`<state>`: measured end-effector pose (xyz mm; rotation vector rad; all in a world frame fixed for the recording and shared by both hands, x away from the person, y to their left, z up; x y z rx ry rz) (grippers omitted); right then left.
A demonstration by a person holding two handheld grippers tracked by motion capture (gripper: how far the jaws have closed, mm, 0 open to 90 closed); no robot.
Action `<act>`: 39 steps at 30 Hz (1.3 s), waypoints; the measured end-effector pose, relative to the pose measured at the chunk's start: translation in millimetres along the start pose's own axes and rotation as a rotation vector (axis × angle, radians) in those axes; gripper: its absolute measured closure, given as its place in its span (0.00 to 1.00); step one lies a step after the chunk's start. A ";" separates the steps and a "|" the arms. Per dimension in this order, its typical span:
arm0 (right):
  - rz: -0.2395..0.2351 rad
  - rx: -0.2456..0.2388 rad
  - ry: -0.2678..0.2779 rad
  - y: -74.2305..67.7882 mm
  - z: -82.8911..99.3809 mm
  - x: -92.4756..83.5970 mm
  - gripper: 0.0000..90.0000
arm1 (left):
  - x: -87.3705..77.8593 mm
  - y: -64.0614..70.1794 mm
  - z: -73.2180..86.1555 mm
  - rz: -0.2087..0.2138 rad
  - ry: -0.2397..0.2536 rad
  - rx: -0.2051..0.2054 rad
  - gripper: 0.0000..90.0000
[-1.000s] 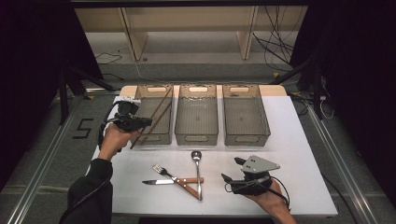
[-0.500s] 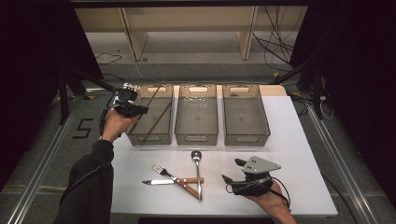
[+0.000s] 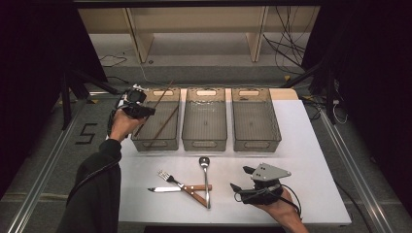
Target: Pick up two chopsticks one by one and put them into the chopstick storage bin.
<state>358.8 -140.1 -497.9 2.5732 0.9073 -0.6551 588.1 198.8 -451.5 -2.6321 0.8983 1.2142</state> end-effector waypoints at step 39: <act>-0.016 0.017 0.003 -7.3 -6.1 -2.3 0.33 | -44.5 69.2 23.6 0.139 0.193 -0.106 0.27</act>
Point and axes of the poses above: each handheld gripper's, and its own axes: x roughly forward along the jaws, z roughly out of its underside, y roughly to its right, the point moved 8 cm from there along x, roughly forward along the jaws, and after that the axes turned 11 degrees about z, right-handed, at the moved point
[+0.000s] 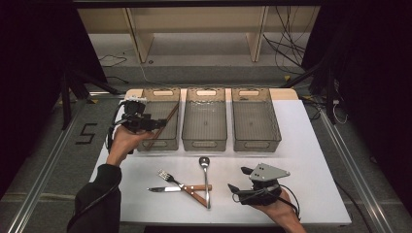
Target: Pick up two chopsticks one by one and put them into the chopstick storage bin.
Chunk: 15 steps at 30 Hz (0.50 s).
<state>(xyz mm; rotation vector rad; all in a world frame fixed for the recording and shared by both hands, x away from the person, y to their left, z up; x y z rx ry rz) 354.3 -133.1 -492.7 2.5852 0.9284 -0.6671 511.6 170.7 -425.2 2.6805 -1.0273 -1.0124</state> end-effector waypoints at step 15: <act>0.001 0.037 -0.036 -9.8 -3.4 8.3 0.34 | -16.7 35.9 37.9 0.039 0.041 0.042 0.22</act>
Point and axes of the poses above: each handheld gripper's, and its own axes: x roughly forward along the jaws, z roughly out of its underside, y roughly to its right, the point moved 8 cm from there along x, roughly forward along the jaws, and after that the axes turned 11 degrees about z, right-handed, at the moved point
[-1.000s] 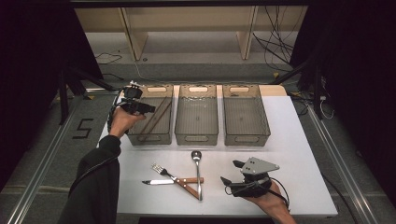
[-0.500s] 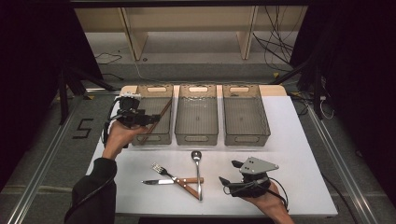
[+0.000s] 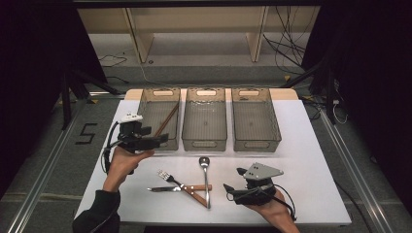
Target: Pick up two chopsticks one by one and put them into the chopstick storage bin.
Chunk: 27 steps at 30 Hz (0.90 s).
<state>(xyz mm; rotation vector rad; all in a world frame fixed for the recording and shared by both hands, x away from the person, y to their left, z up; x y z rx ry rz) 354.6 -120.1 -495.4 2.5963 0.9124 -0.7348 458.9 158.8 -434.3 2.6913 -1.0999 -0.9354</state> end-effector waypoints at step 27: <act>0.038 0.090 -0.075 -18.4 -18.8 40.6 0.39 | -0.9 18.2 60.9 0.056 0.072 0.002 0.19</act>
Point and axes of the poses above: each handheld gripper's, and its own axes: x roughly forward along the jaws, z roughly out of its underside, y roughly to its right, the point moved 8 cm from there along x, roughly forward along the jaws, and after that the axes turned 11 degrees about z, right-handed, at the moved point
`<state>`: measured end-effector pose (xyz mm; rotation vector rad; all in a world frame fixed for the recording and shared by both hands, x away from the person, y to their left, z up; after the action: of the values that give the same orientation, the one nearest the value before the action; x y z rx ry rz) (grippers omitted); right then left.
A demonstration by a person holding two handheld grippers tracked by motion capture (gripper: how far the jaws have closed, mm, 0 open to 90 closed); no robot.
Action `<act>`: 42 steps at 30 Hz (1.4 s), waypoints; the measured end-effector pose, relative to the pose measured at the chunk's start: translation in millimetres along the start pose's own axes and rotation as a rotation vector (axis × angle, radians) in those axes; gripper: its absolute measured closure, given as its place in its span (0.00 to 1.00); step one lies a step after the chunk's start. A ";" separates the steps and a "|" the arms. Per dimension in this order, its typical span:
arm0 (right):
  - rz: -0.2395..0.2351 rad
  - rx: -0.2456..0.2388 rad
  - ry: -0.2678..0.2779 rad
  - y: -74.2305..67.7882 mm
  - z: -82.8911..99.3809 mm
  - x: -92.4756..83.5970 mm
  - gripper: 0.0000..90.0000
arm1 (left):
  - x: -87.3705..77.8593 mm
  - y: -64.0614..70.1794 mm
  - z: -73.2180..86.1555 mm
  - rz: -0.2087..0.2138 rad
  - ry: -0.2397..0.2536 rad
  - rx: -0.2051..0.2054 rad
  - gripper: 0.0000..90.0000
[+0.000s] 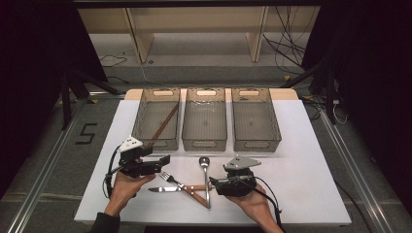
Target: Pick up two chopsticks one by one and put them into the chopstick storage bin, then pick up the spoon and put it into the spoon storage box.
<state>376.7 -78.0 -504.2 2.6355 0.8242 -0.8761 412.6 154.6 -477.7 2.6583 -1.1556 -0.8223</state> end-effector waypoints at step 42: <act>0.025 0.034 -0.135 -20.4 4.4 49.3 0.49 | -11.1 15.5 44.8 -0.001 0.058 0.032 0.18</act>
<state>395.3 -41.7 -538.8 2.5751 0.7472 -1.0573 372.8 155.9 -505.7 2.6896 -1.1634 -0.7278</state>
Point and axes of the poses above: each handheld gripper's, and its own axes: x roughly forward along the jaws, z roughly out of its underside, y roughly to its right, the point moved 8 cm from there along x, roughly forward along the jaws, and after that the axes turned 11 degrees about z, right-handed, at the moved point
